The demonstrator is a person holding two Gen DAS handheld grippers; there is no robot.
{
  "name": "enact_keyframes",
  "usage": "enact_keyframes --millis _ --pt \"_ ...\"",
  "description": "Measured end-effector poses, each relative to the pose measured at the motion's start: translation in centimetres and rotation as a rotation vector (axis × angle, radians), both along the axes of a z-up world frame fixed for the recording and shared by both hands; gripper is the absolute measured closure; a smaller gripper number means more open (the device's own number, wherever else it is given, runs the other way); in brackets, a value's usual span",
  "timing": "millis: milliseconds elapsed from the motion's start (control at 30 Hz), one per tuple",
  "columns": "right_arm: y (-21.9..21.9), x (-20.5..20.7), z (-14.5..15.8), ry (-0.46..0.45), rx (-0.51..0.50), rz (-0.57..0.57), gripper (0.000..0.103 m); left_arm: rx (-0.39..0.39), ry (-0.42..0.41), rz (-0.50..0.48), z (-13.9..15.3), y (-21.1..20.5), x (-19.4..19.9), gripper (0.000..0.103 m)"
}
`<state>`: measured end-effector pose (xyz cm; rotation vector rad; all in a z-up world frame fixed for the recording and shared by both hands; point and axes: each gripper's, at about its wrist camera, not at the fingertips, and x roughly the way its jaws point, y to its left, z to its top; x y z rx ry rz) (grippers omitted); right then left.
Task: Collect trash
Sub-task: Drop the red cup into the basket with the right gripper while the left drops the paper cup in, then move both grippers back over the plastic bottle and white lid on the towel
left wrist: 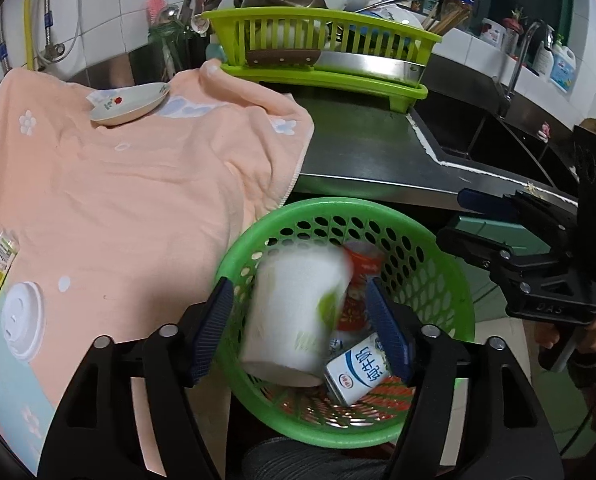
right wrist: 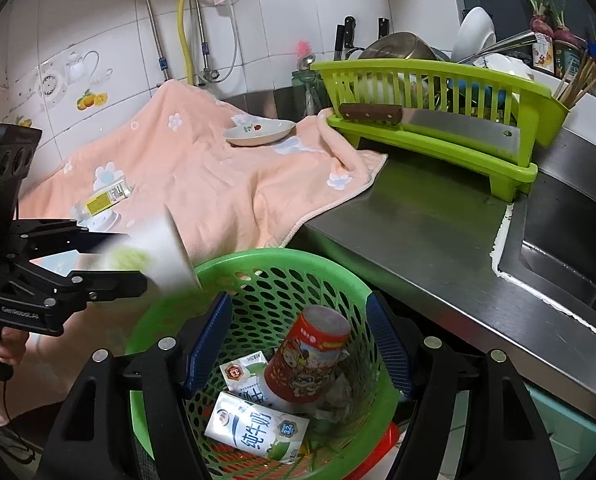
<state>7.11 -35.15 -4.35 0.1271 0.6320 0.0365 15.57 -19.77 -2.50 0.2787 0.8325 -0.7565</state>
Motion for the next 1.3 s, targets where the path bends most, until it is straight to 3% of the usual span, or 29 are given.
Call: enact_keyframes --millis 267,600,1300 --pt "0.5 0.2 0.1 0.001 0.008 0.016 0.036 -0.002 -0.012 0.014 0.3 1.1 -0.2 0.031" --pt "3.3 1.6 0.8 0.0 0.011 0.085 0.036 0.009 -0.029 0.102 1.2 5.3 0.9 0.031" --pt "15.2 8.6 1.7 0.021 0.012 0.352 0.036 0.031 -0.069 0.427 3.8 21.2 5.2 0.031"
